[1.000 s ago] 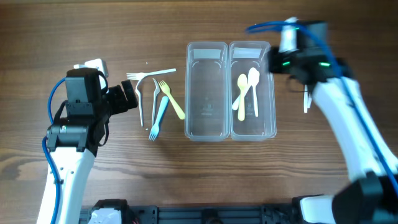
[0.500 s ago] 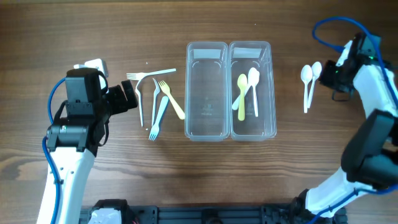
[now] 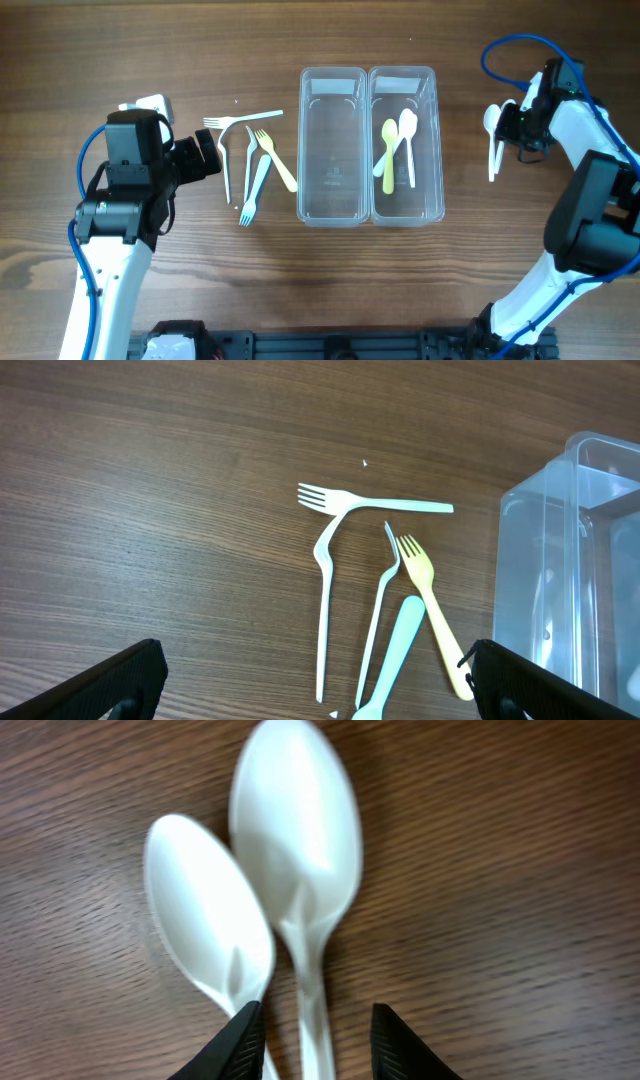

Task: Pack container
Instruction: 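Grasp a white spoon with the right gripper, then place the white spoon into the right container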

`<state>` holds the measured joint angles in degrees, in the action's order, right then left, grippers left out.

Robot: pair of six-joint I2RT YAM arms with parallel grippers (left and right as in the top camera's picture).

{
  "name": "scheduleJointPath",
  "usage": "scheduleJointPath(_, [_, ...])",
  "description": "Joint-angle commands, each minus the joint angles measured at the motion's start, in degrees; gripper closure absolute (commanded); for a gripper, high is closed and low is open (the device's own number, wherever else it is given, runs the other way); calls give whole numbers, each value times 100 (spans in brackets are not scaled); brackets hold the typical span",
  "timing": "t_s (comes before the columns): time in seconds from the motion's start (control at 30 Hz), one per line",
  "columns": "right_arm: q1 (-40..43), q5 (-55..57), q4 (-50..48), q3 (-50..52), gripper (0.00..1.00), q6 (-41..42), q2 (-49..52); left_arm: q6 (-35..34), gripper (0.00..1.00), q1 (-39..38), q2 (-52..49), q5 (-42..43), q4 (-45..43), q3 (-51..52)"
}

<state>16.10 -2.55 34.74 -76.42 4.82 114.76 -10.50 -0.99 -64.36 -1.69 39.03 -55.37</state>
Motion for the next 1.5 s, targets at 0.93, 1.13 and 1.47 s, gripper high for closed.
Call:
scheduleJointPath(0.93, [-50,-4,345,-20,96,291,-328,129,0,42,-7,-35,-15,-116])
scheduleJointPath(1.13, [-232,-881,452,-20,96,435,-2507,129,0,42,-7,-35,-15,-116])
scheduleJointPath(1.47, [-2312,-1379,756,527,96,741,-2732,129,0,42,-7,-35,-15,-116])
